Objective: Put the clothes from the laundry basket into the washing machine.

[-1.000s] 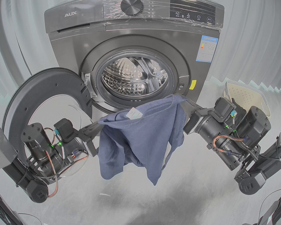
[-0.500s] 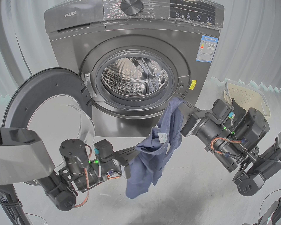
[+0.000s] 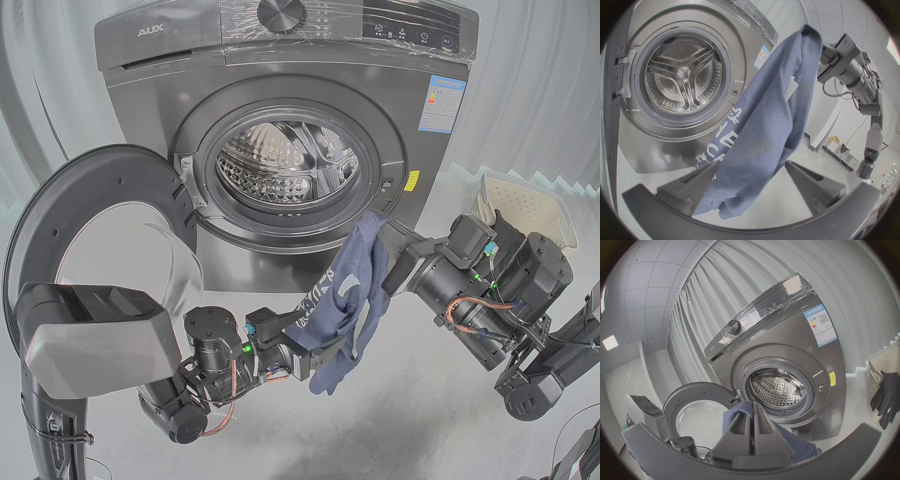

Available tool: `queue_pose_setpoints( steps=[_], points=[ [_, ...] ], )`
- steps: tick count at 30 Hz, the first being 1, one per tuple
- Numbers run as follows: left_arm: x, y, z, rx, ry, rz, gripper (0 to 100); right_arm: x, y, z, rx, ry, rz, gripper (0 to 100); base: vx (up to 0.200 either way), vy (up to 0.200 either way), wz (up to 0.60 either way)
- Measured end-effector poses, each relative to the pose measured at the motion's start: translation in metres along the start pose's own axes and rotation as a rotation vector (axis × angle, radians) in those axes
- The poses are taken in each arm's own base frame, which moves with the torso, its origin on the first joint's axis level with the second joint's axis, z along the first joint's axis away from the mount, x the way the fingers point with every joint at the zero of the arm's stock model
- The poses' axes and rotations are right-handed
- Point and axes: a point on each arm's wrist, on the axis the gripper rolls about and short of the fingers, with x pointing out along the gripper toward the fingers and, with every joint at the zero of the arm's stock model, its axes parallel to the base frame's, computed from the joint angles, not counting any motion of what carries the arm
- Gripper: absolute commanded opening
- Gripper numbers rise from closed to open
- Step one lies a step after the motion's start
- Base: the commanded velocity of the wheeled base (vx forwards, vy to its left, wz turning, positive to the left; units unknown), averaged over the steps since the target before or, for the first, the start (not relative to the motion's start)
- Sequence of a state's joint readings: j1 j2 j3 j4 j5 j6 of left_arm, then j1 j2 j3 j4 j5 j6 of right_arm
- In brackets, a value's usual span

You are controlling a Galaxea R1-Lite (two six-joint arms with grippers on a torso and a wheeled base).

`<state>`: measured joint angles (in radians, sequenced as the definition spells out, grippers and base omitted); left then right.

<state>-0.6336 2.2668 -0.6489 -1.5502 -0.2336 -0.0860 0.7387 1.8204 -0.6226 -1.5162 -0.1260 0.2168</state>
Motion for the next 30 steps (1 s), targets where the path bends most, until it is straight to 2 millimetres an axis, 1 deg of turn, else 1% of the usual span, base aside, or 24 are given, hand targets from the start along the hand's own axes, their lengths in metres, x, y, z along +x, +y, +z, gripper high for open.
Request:
queue_pose_setpoints(
  steps=[6, 13, 18, 25, 30],
  points=[
    [0.004, -0.004, -0.009, 0.004, 0.019, -0.01, 100, 0.0, 0.0, 0.0, 0.001, 0.001, 0.0, 0, 0.0, 0.0, 0.0],
    [0.003, -0.017, -0.011, 0.013, 0.033, -0.038, 100, 0.001, 0.0, -0.002, 0.0, 0.006, -0.001, 0, 0.0, 0.0, 0.0],
    [-0.006, -0.028, -0.004, 0.021, 0.038, -0.065, 100, 0.001, -0.002, -0.003, -0.002, 0.008, -0.006, 0, 0.0, 0.0, 0.0],
    [-0.029, -0.053, 0.004, 0.018, 0.062, -0.129, 100, 0.002, -0.005, -0.004, -0.005, 0.01, -0.016, 0, 0.0, 0.0, 0.0],
    [-0.034, -0.061, 0.007, 0.007, 0.064, -0.158, 100, 0.002, -0.006, -0.005, -0.005, 0.011, -0.019, 0, 0.0, 0.0, 0.0]
  ],
)
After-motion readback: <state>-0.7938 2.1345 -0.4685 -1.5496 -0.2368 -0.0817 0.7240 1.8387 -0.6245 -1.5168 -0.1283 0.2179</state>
